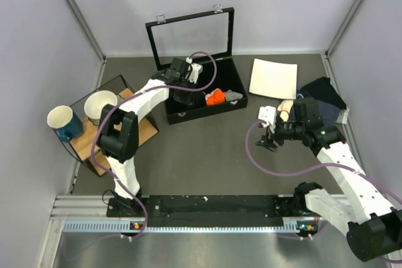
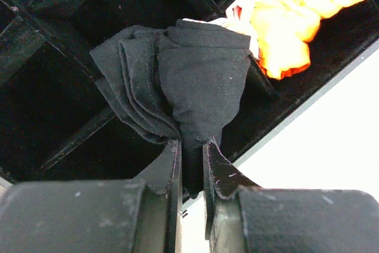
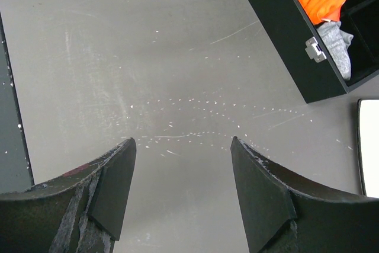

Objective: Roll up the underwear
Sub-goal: Place the underwear in the storage box.

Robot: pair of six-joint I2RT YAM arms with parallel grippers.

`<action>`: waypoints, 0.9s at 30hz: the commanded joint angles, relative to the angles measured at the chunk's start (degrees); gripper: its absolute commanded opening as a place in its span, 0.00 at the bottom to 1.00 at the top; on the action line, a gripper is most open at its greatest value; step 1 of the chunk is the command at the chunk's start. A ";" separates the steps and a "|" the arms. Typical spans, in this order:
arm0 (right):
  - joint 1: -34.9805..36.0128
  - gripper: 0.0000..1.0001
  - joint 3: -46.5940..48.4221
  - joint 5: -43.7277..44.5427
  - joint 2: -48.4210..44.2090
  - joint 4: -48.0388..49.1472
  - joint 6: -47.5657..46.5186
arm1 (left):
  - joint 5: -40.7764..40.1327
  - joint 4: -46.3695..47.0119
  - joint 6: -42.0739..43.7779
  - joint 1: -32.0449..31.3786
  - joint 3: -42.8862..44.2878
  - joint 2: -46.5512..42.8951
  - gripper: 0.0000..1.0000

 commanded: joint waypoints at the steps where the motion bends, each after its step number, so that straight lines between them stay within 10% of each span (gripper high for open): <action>1: -0.37 0.66 -0.07 -1.77 -1.56 0.77 0.69 | 1.28 -1.53 -2.12 -1.34 -2.69 0.48 0.00; 27: -0.37 0.66 -0.42 -2.47 -2.70 0.68 0.69 | 3.92 -9.79 -1.24 -3.54 -1.55 7.41 0.00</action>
